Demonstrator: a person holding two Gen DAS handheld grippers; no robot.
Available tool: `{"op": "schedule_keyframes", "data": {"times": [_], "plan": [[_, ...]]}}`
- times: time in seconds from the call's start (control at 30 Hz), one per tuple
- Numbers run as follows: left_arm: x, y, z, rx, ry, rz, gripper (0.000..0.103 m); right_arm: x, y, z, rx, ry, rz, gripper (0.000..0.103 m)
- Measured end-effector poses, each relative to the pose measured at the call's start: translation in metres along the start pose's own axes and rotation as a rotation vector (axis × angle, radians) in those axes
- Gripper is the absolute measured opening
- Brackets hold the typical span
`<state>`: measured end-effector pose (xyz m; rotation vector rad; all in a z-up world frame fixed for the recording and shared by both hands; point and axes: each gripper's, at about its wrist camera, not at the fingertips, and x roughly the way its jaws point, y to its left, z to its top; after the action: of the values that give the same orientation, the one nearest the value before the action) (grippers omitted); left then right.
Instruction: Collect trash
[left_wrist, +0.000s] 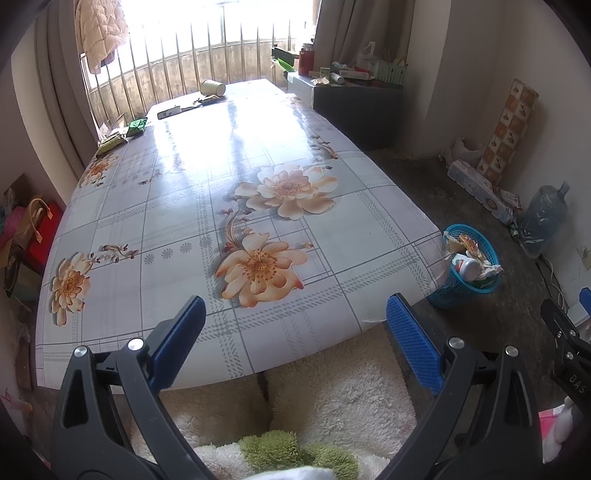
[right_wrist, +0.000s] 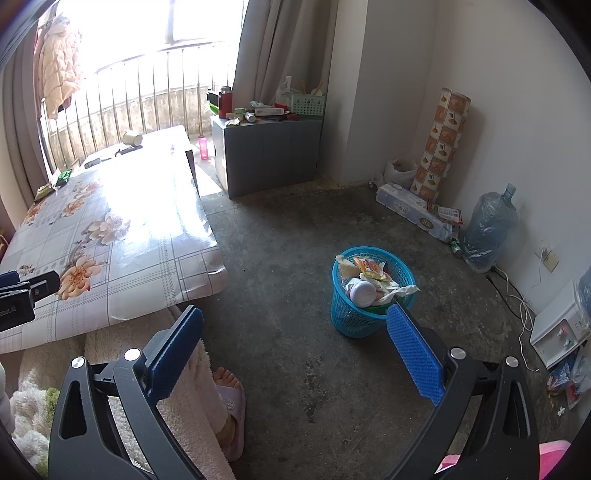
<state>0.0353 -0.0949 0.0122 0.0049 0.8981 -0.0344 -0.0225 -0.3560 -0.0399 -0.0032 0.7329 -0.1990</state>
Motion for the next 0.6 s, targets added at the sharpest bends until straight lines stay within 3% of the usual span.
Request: {"op": "schedule_keyframes", "data": {"times": [0.6], "plan": [[0.004, 0.0039, -0.0016, -0.01, 0.014, 0.0, 0.094, -0.0006, -0.0002, 0.0008, 0.003, 0.002, 0.001, 0.097]]}}
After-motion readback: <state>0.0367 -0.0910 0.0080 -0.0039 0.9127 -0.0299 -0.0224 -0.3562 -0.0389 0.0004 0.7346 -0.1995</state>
